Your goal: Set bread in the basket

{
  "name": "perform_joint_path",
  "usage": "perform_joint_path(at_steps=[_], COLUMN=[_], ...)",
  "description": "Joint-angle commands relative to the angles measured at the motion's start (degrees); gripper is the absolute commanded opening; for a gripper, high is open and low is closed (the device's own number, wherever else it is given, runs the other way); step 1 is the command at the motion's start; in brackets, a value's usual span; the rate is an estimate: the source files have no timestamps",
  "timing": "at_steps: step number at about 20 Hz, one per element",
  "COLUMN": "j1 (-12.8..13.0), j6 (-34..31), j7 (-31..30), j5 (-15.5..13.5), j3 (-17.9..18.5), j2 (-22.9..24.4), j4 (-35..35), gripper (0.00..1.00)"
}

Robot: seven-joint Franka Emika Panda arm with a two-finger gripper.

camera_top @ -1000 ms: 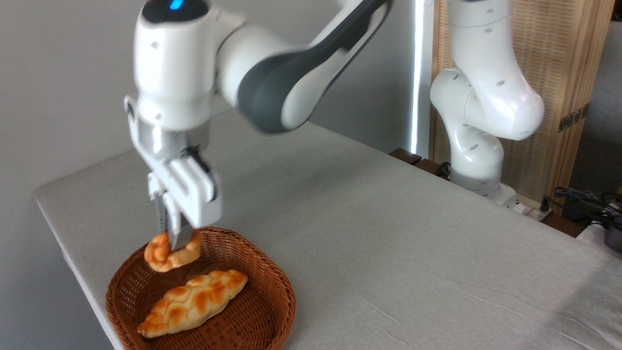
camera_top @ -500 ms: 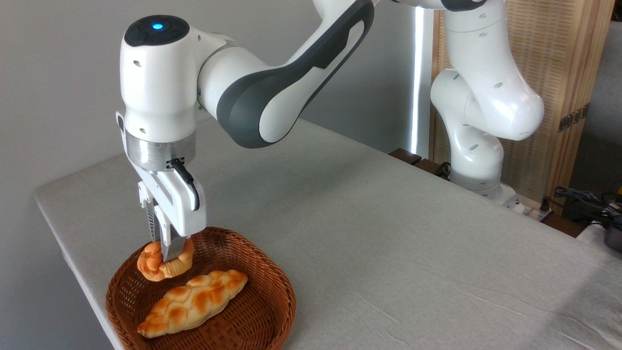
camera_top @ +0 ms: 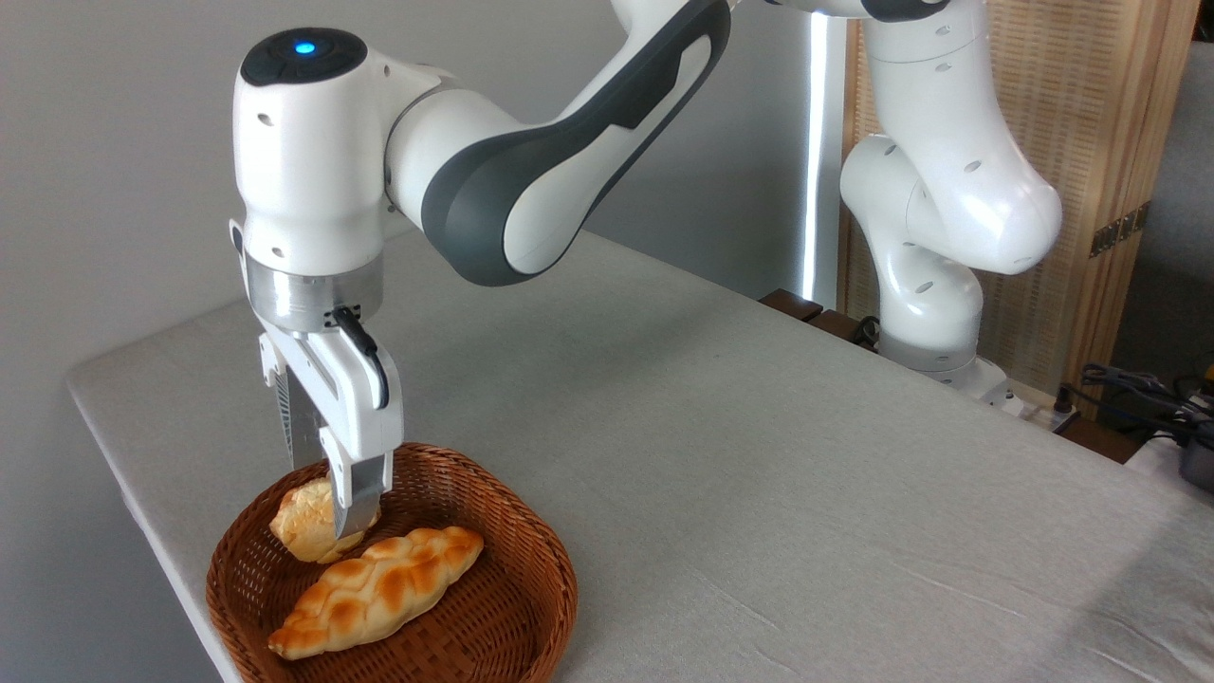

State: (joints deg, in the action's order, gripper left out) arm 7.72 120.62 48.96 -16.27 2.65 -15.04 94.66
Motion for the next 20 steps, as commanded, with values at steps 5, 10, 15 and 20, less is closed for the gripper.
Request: perform_joint_path(at_steps=[5, 10, 15, 20], j1=[-10.1, -9.7, -8.3, -5.4], j6=[-19.7, -24.2, -25.8, -25.8], j7=[-1.0, -12.0, -6.4, -6.3], j5=[3.3, 15.1, 15.0, 14.6], j3=[-4.6, -8.6, -4.3, 0.1], j2=[13.9, 15.0, 15.8, 16.2], j4=[-0.1, 0.2, 0.2, 0.0], gripper=[1.0, 1.0, 1.0, 1.0])
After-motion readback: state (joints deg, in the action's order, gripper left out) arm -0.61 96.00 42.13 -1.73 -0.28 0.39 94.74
